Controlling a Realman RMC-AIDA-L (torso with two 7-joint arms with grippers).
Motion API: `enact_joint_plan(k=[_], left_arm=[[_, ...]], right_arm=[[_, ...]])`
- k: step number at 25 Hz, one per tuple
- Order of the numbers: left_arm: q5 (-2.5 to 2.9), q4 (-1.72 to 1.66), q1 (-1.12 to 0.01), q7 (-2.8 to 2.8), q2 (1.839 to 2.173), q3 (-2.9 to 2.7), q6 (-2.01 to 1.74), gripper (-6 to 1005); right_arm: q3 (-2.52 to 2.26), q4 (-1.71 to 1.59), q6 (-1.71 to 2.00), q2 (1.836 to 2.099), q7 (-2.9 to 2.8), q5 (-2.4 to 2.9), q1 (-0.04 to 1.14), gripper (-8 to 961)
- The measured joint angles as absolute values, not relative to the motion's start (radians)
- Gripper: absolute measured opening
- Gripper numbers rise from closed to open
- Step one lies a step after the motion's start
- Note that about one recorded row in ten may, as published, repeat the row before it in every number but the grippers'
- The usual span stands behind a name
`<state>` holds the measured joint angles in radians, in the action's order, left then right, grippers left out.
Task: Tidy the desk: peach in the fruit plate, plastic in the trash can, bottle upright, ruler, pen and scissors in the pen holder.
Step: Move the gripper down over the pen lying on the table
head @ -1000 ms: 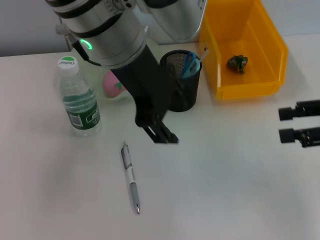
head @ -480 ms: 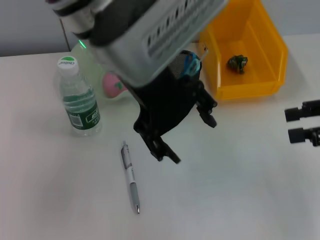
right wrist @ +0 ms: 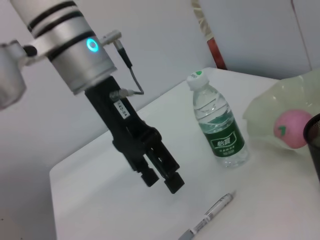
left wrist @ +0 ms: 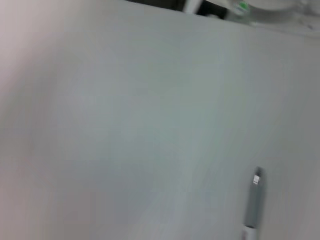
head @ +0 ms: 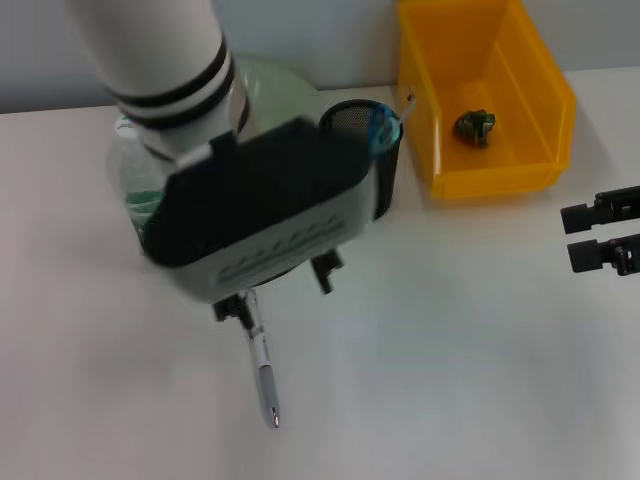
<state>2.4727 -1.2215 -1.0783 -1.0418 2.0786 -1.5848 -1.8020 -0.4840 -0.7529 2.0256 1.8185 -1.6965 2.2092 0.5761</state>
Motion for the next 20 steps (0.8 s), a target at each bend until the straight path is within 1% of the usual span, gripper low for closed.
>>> enact_joint_plan(k=[6,10,20], left_arm=[[2.526,-1.194,-1.030,-0.867,2.078,-1.644,-1.753,803],[2.548,-1.182,-1.022,-0.832,2.078,-1.671,-1.715,802],[2.550,-1.032,-1.078,-0.739,2.080,-1.697,-1.665,800]], right_arm=[[-0.485,-0.729,2.024,1.818,-1.707,2.210,0.581,708],[-0.485,-0.728,2.023,1.819,-1.713,2.209,0.582,708],[-0.515,-0.724,1.991,1.830,-1.709,2.222,0.595,708]])
